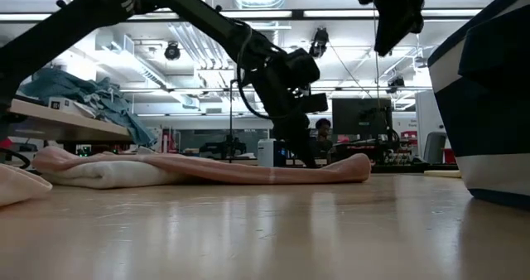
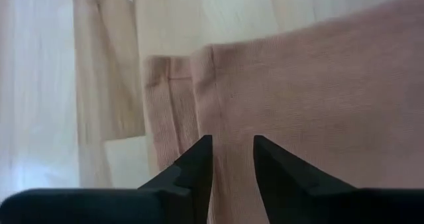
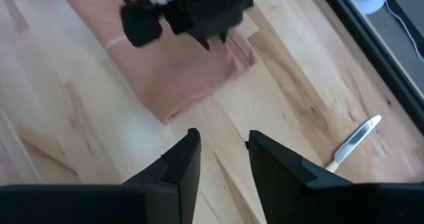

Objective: Fold towel
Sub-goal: Fold the brown towel

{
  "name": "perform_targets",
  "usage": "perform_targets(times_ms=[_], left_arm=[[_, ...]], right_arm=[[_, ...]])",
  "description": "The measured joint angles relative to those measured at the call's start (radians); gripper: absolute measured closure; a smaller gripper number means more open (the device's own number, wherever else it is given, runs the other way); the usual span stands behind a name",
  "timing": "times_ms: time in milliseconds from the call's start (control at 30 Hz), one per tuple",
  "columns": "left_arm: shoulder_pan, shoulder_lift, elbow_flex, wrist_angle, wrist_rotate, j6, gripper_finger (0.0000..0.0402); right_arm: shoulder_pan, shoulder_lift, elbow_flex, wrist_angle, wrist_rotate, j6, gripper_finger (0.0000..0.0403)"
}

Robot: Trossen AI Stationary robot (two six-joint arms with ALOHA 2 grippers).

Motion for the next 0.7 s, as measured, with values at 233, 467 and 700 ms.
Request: perform_targets(times_ms=[233, 467, 700], left_arm=[[0.003, 0.005, -0.016, 0.023, 0.005, -0.053, 0.0315], [0.003, 0.004, -0.017, 0.044, 0.009, -0.094, 0.0324], [0.003, 0.004, -0.015, 0.101, -0.008, -0.222, 0.0306]], right_arm=[[0.006, 0.001, -0.052, -0.001, 0.0, 0.031, 0.0286], [0.018, 0.001, -0.065, 0.0, 0.0, 0.042, 0.0296], [0.029, 0.001, -0.066, 0.001, 0.0, 0.049, 0.0292]])
